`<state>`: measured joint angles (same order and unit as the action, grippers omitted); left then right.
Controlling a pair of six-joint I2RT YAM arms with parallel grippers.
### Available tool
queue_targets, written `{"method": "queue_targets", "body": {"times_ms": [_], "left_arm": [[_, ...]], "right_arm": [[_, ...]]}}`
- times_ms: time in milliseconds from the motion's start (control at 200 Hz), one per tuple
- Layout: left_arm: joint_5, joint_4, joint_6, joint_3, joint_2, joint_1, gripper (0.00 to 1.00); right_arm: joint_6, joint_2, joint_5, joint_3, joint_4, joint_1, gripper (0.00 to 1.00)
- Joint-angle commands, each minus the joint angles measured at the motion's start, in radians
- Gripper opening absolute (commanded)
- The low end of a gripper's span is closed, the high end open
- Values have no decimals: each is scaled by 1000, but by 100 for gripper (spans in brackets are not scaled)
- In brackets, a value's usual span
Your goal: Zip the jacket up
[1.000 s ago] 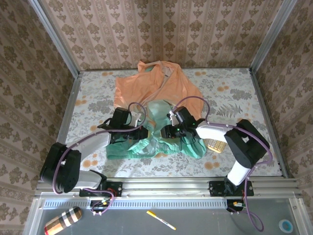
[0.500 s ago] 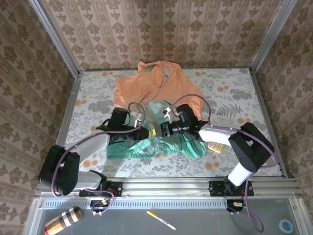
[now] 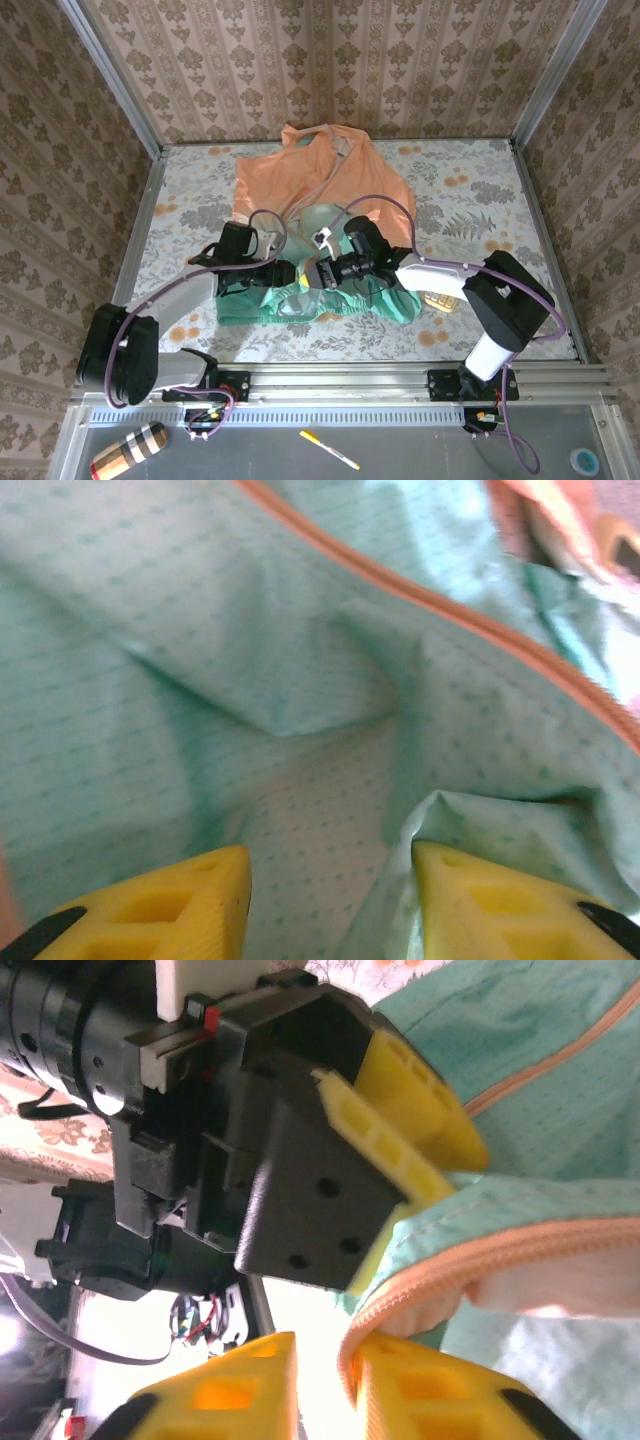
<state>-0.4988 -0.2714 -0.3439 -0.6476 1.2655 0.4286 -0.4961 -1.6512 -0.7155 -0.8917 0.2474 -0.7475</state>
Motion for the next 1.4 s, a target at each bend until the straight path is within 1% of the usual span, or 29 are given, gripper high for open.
{"method": "queue_targets", "body": {"times_ms": [0,100,205,340,455,475,595,650,745,770,865,950,1045,1165,1200,1245,1395], "left_arm": [[192,-115,15,-40,-43,-2,46],[241,-129,7,-37,-68,0,46],[242,-137,6,-38,-85,2,46],[239,-166,11,-42,-105,14,44],[268,-190,11,-45,-124,22,44],[273,-193,11,-46,-127,52,44],[303,-212,18,-68,-130,89,43],[324,-223,25,-84,-127,112,43],[365,-234,37,-114,-120,163,43],[378,-238,41,-123,-117,178,43],[426,-253,54,-162,-100,226,43],[451,-254,64,-192,-84,258,43],[452,-231,65,-206,-63,279,44],[441,-201,59,-224,-19,307,44],[438,-194,57,-231,-4,315,44],[436,-188,57,-236,15,325,45],[428,-160,48,-245,62,349,45]], "right_arm": [[-33,6,-26,-53,-91,-22,29],[-60,14,-55,-62,-81,-27,35],[-55,36,-26,-67,-108,-25,36],[-11,93,153,-76,-284,-4,35],[10,147,350,-72,-438,24,35],[14,155,378,-74,-462,27,35],[34,202,529,-66,-590,60,35],[41,232,570,-47,-616,82,36],[48,252,585,-24,-648,122,36],[51,287,597,-24,-665,132,36],[50,304,706,-30,-764,181,37],[44,304,780,-32,-850,258,39],[53,297,819,-29,-895,319,41],[68,267,858,-21,-930,341,43],[69,266,853,-18,-935,343,43],[68,225,837,-12,-934,344,43],[44,196,743,20,-873,337,43]]}}
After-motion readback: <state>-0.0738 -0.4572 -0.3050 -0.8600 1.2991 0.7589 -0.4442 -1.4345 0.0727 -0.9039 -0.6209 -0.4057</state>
